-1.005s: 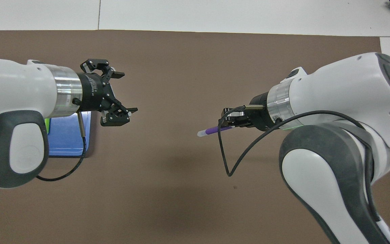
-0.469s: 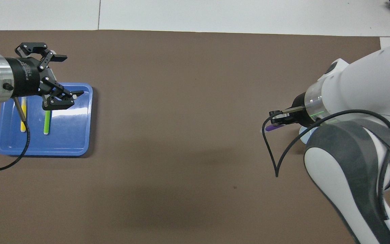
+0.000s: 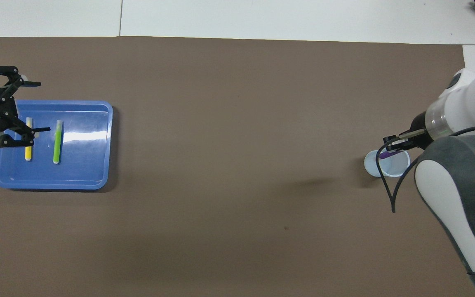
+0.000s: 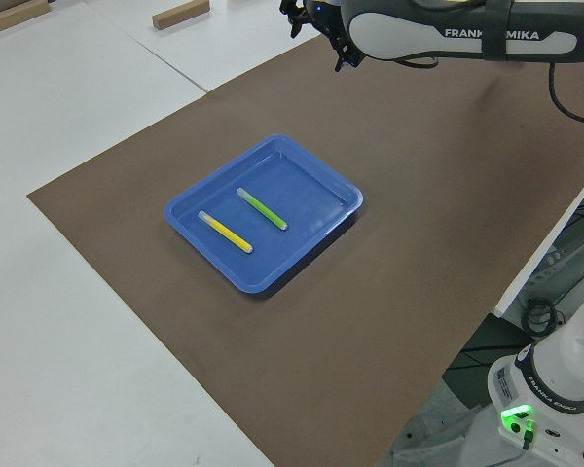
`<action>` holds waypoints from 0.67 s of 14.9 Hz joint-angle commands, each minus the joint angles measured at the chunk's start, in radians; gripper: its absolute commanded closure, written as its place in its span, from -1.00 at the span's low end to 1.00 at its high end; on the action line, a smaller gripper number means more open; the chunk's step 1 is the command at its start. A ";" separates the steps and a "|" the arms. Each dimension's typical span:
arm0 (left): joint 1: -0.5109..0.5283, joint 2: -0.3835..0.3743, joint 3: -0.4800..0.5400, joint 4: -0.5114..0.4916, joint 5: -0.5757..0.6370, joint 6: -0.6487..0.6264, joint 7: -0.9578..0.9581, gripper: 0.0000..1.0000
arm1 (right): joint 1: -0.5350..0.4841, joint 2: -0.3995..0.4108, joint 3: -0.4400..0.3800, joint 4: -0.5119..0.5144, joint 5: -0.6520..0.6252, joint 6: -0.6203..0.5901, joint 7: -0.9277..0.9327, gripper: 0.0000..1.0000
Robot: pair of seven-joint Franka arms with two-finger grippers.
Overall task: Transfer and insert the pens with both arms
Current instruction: 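Carry the purple pen into the cup while the left gripper returns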
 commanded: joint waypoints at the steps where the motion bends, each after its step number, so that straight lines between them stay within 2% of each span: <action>1: 0.060 -0.017 -0.010 -0.075 0.028 0.007 0.250 -1.00 | -0.028 -0.057 0.013 -0.090 -0.040 0.047 -0.035 1.00; 4: 0.118 0.032 -0.010 -0.075 0.121 0.008 0.543 -1.00 | -0.040 -0.089 0.012 -0.162 -0.049 0.091 -0.038 1.00; 7: 0.127 0.098 -0.010 -0.068 0.242 0.020 0.792 -1.00 | -0.047 -0.119 0.012 -0.232 -0.071 0.160 -0.045 1.00; 10: 0.117 0.175 -0.010 -0.066 0.289 0.127 0.986 -1.00 | -0.062 -0.117 0.012 -0.235 -0.092 0.170 -0.047 1.00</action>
